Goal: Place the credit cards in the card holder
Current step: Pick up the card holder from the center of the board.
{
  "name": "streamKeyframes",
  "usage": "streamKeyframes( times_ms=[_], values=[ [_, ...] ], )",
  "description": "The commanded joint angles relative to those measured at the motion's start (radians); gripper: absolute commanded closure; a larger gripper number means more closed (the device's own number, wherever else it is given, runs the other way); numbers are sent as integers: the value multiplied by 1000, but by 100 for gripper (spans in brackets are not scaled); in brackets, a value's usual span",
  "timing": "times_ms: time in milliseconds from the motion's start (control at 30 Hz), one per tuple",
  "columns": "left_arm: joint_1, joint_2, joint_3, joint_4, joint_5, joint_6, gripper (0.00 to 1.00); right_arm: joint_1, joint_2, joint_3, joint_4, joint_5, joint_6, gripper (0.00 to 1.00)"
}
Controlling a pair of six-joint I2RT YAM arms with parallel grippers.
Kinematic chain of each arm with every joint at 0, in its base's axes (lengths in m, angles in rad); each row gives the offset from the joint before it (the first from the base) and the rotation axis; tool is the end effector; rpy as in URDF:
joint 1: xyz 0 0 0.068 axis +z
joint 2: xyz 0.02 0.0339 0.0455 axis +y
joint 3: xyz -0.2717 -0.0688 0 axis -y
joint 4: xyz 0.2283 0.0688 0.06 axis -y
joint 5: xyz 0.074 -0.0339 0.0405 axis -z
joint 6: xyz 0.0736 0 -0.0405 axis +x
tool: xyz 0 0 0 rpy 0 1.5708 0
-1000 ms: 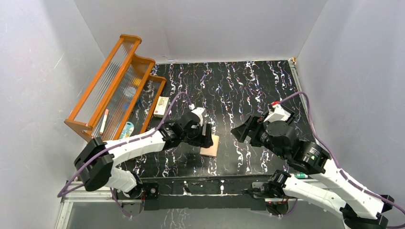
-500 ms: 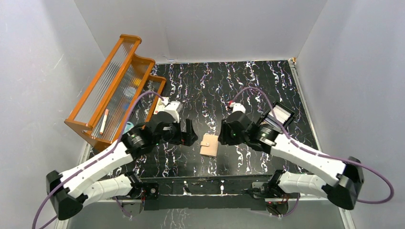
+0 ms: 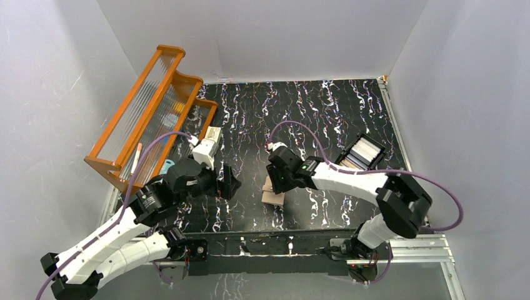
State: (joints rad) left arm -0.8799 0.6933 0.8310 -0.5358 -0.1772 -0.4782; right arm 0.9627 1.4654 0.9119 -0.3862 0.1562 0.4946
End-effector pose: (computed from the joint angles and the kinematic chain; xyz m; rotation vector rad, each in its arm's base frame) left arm 0.1145 -0.1181 0.3211 0.2874 2.0117 -0.7061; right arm 0.1829 0.2427 0.1963 -0.5261 2.4866 0.4040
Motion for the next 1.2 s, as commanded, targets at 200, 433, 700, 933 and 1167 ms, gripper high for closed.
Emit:
streamKeyframes(
  times_ms=[200, 433, 700, 933, 1167],
  values=[
    [1, -74, -108, -16, -7, 27, 2, 32, 154, 124, 61, -60, -102, 54],
    [1, -116, -139, -11, -6, 15, 2, 46, 247, 155, -9, 32, -96, 54],
    [1, -69, -140, -12, 4, 23, 5, 47, 261, 131, -4, 107, -69, 81],
    [2, -6, -128, 12, 47, -60, 17, 44, 148, 144, 36, 92, 52, 100],
    [2, 116, -152, 274, 271, -182, 20, 14, -117, 54, 150, 4, 324, 100]
  ],
)
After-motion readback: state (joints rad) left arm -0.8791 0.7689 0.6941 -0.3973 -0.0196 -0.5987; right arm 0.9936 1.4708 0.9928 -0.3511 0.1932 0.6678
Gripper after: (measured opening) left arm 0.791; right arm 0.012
